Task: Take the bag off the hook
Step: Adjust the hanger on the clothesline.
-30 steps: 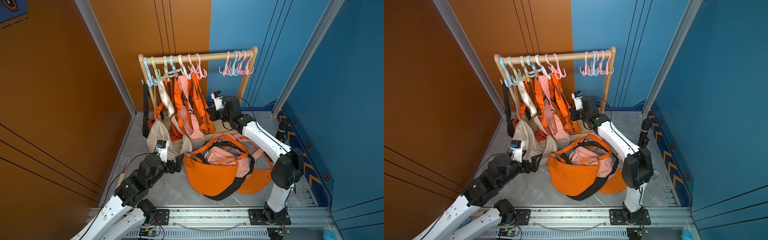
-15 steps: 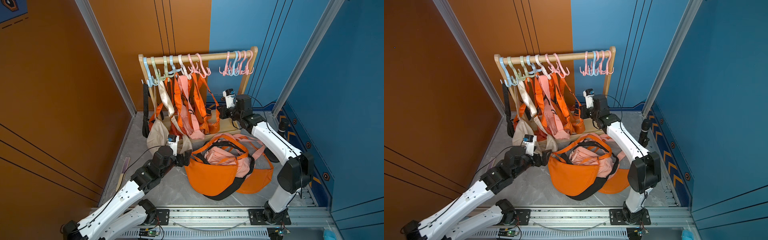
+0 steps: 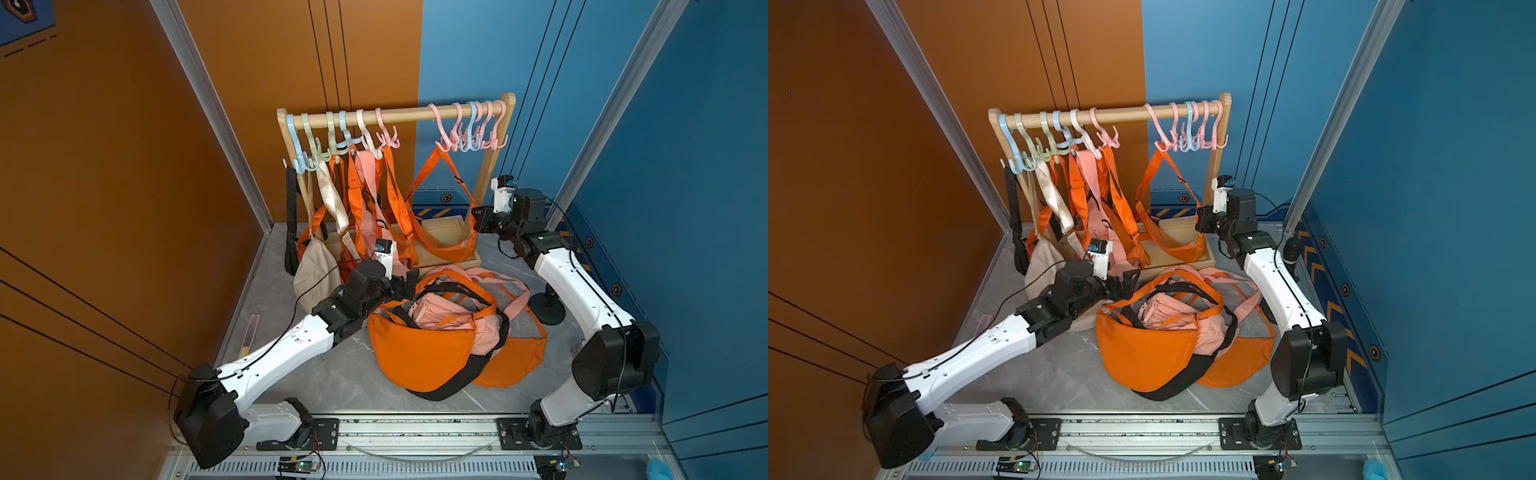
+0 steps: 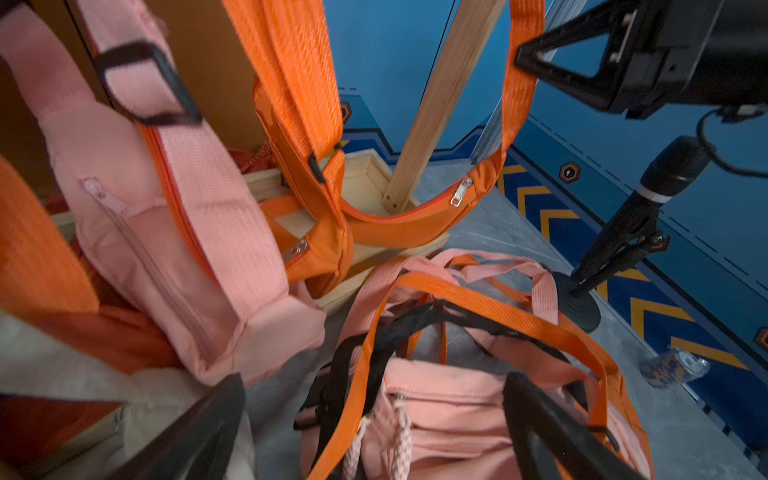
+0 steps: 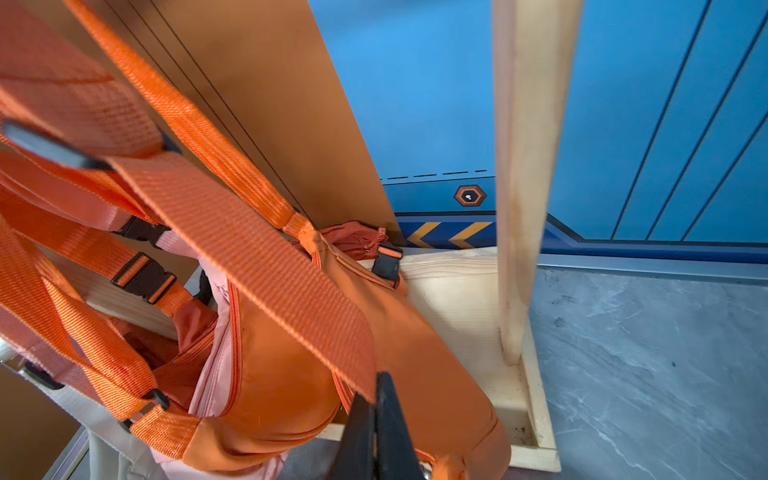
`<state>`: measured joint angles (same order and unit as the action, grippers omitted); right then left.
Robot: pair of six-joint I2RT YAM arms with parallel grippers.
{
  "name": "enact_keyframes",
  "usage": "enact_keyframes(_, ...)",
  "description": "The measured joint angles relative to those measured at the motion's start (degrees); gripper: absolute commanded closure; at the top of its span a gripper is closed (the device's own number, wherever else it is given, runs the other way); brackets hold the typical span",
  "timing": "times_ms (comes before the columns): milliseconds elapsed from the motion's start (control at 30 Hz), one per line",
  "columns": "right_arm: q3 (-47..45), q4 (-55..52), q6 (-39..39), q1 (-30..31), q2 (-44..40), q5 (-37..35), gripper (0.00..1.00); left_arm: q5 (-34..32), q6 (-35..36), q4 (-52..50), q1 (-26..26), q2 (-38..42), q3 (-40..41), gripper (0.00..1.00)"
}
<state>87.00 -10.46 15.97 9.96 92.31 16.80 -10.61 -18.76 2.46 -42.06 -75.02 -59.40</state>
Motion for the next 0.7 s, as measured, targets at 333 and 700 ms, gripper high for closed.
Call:
enact_keyframes(333,-1.73,1.07,3.43,-4.79,-3.3,2.78,1.0,-0.59,8.2,3.43,1.73,-14.36,-21.35,0.02)
enact_keyframes(700,-2.49,2.56,6.19,-6.8,-3.78,5.53,1.0,7.32,13.62,4.57,8.57,-29.94,-41.79,0.02)
